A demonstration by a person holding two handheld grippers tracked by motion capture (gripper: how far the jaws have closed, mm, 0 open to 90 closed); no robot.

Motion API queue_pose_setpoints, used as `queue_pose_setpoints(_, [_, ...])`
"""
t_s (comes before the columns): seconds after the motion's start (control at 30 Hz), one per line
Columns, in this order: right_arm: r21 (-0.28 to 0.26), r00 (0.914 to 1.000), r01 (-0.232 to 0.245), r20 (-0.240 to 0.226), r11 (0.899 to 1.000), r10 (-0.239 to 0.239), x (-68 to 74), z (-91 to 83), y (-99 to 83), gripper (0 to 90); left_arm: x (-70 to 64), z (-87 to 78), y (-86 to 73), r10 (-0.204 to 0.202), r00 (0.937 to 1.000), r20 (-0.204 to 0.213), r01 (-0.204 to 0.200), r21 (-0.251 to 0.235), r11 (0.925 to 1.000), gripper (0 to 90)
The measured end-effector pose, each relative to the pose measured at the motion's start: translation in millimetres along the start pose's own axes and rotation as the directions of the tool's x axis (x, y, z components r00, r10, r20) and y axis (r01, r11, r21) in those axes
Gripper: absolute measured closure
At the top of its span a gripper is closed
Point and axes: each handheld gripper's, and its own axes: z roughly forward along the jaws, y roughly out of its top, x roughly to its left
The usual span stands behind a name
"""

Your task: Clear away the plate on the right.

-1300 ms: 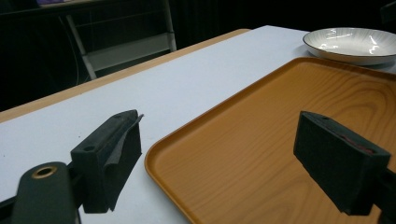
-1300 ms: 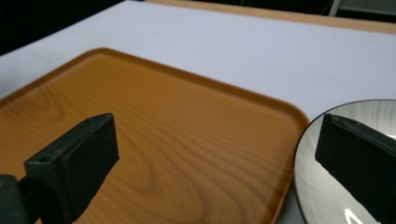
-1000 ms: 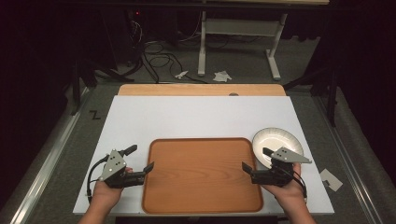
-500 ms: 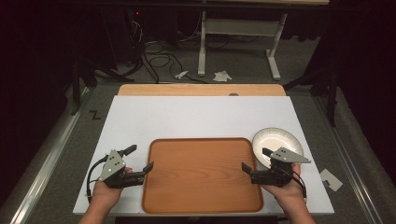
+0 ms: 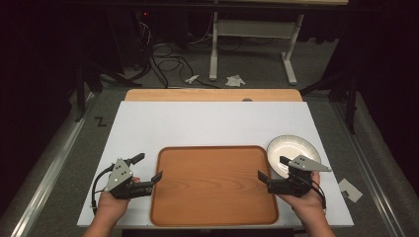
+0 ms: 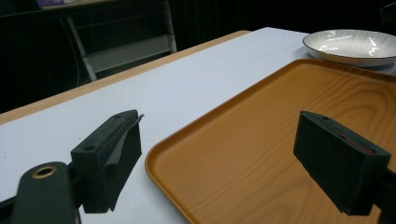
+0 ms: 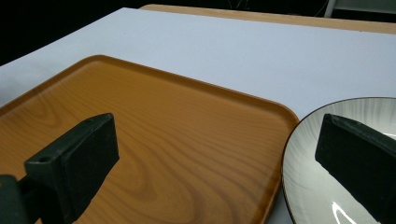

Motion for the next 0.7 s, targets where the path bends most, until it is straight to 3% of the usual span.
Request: queue_pose_setpoints(0.7, [-0.015, 0.9968, -0.026, 0.076, 1.0, 0.027, -25.4, -14.3, -1.9, 0.0, 0.6, -0.3, 0.1, -0.003, 1.0, -0.001, 0.003, -0.004, 1.0, 15.8])
